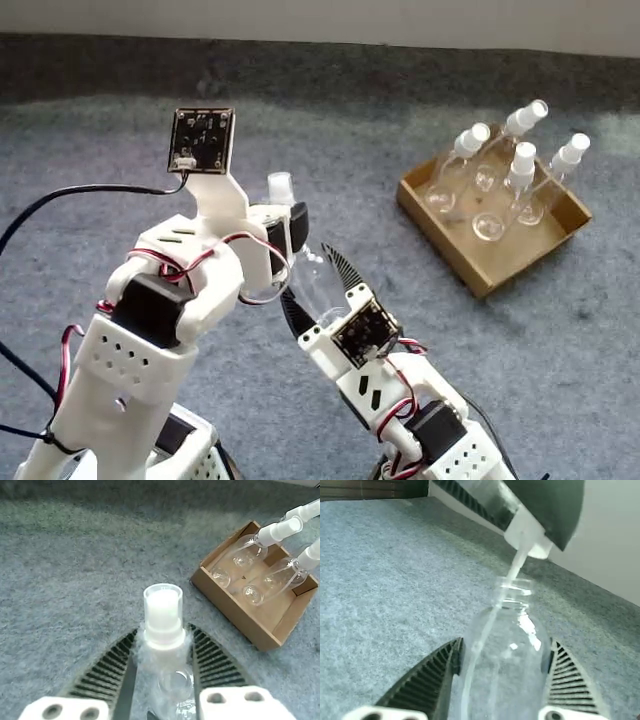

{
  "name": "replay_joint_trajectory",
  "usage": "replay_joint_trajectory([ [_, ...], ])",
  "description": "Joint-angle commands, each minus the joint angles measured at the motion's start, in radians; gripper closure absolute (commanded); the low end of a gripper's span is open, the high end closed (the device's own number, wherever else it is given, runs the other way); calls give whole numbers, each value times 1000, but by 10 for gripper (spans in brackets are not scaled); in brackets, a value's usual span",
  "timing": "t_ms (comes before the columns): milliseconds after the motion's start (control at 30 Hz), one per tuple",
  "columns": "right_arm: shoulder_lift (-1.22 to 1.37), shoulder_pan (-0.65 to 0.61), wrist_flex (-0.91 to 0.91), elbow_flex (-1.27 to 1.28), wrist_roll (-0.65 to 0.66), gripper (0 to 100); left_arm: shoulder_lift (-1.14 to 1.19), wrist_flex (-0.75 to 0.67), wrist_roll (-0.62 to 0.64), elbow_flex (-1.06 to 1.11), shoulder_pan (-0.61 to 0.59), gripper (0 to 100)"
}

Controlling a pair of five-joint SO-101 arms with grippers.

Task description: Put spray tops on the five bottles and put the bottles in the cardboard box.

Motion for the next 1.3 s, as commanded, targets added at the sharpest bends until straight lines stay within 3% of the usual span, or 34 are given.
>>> replay_joint_trajectory([
  [0,-16,-5,5,101,-14,796,-7,-117,5,68,16,955],
  [167,-16,-5,7,99,-98,796,-56,-235,6,171,16,998],
  [433,-16,-5,7,99,-103,796,-265,-347,0,357,59,995],
  [1267,-16,42,5,97,-97,796,-513,-391,5,628,65,995],
])
